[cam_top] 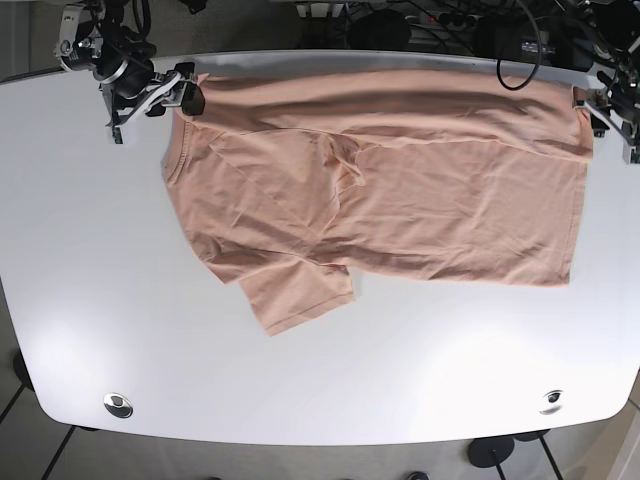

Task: Fold the T-shirt properly

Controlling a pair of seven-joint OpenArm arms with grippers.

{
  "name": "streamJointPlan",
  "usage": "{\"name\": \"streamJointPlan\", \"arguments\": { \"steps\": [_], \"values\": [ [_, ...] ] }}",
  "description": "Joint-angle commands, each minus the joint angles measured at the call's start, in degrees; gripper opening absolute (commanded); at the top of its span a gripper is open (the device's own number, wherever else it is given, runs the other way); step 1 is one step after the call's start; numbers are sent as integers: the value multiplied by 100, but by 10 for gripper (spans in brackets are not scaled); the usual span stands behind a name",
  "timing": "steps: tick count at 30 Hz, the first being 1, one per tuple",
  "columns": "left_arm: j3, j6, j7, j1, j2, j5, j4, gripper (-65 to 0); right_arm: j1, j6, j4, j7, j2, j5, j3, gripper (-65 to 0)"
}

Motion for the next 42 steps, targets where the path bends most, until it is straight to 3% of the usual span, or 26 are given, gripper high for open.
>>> {"name": "streamJointPlan", "arguments": {
  "steps": [1, 7, 10, 18, 21, 25, 27, 30, 31, 36, 42],
  "values": [
    [147, 12, -90, -251, -125, -8, 88, -344, 488, 31, -138, 97, 71, -66, -9, -206],
    [1035, 69, -99, -1245, -125, -8, 79, -340, 2581, 31, -1422, 62, 71, -1050, -484, -206],
    [1386, 790, -99, -1588, -125, -8, 79, -339, 3592, 84, -2336, 106, 71, -1385, -880, -206],
    [1738, 1423, -90, -2133, -125, -8, -193, -338, 5139, 119, -4824, 1020, 123, -1464, -1767, -206],
    [1738, 1432, -90, -2537, -160, 1, -888, -338, 5183, 382, -5079, 1082, 44, -1464, -1926, -206],
    [1738, 1432, -248, -3275, -319, 352, -2031, -338, 5156, 391, -5114, 1126, -220, -1508, -1943, -206],
    [1738, 1432, -732, -3812, -327, 783, -2945, -338, 5060, 374, -5114, 1187, -307, -1499, -1952, -274],
    [1738, 1432, -1611, -4603, -327, 1671, -4483, -338, 5016, 365, -5114, 1214, -360, -1508, -1934, -561],
    [1738, 1432, -1866, -4761, -371, 1855, -4888, -338, 5016, 365, -5114, 1214, -369, -1508, -1934, -615],
    [1738, 1432, -2894, -5271, -661, 2128, -6628, -338, 4989, 356, -5114, 1214, -378, -1472, -1926, -625],
    [1738, 1432, -3193, -5324, -811, 2137, -7156, -338, 4981, 356, -5114, 1214, -395, -1464, -1926, -625]
  ]
}}
